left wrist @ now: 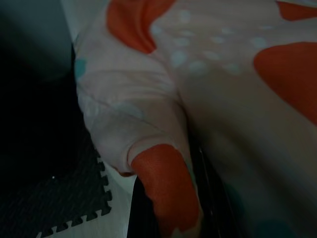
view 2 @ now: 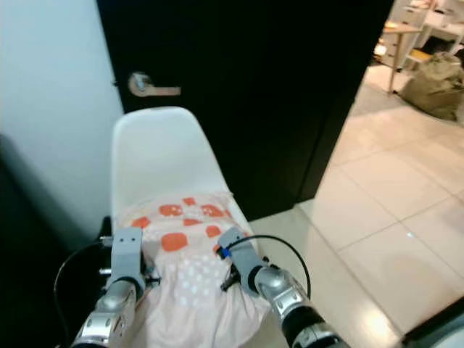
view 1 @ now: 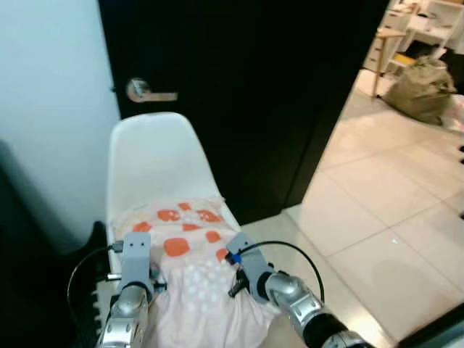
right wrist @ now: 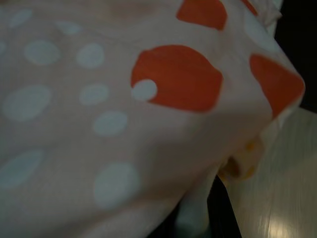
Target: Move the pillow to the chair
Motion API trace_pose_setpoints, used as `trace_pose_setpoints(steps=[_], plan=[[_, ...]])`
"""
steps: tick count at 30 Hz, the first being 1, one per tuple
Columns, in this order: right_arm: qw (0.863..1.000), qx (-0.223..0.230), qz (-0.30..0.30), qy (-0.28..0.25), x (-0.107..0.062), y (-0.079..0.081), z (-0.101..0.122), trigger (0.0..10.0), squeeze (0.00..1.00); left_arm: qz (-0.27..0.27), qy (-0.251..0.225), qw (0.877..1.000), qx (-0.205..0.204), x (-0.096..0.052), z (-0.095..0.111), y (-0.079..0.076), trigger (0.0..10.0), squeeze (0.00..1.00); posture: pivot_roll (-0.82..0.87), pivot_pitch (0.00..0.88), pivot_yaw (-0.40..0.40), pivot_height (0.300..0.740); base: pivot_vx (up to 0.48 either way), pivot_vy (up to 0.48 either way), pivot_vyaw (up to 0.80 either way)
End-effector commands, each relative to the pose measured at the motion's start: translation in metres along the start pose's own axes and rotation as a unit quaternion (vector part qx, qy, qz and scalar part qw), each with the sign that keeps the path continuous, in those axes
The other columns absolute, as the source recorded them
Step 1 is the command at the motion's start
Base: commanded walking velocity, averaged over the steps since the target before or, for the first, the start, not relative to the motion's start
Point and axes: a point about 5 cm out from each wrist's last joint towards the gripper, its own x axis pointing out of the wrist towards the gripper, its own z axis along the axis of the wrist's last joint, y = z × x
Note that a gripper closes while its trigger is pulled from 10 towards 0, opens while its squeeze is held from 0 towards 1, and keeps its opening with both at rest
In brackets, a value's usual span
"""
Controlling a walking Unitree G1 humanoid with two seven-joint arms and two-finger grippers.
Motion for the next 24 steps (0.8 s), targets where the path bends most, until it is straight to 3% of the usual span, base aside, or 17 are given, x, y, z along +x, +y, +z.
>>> trace_pose_setpoints(steps=[1,7,16,24], plan=[[0.999,-0.008,0.021,-0.031,0.007,0.010,0.016,10.0,0.00,-0.007,-0.006,1.000,0.005,0.001,0.003,-0.005,10.0,0.00,0.14,0.000,-0.106,0.740,0.000,0.000,0.00],[0.998,0.014,0.047,-0.046,0.010,0.019,0.022,10.0,0.00,0.043,-0.005,0.998,0.054,0.004,-0.001,0.014,10.0,0.00,0.14,0.000,-0.114,0.740,0.000,0.000,0.00],[0.999,-0.005,0.041,-0.019,0.016,0.024,0.023,10.0,0.00,0.119,0.001,0.986,0.116,0.002,-0.012,0.042,10.0,0.00,0.15,0.000,-0.122,0.740,0.000,0.000,0.00],[0.999,0.004,0.032,-0.010,0.019,0.027,0.023,10.0,0.00,0.175,-0.013,0.976,0.132,0.001,-0.011,0.059,10.0,0.00,0.15,0.000,-0.131,0.715,0.000,0.000,0.00]])
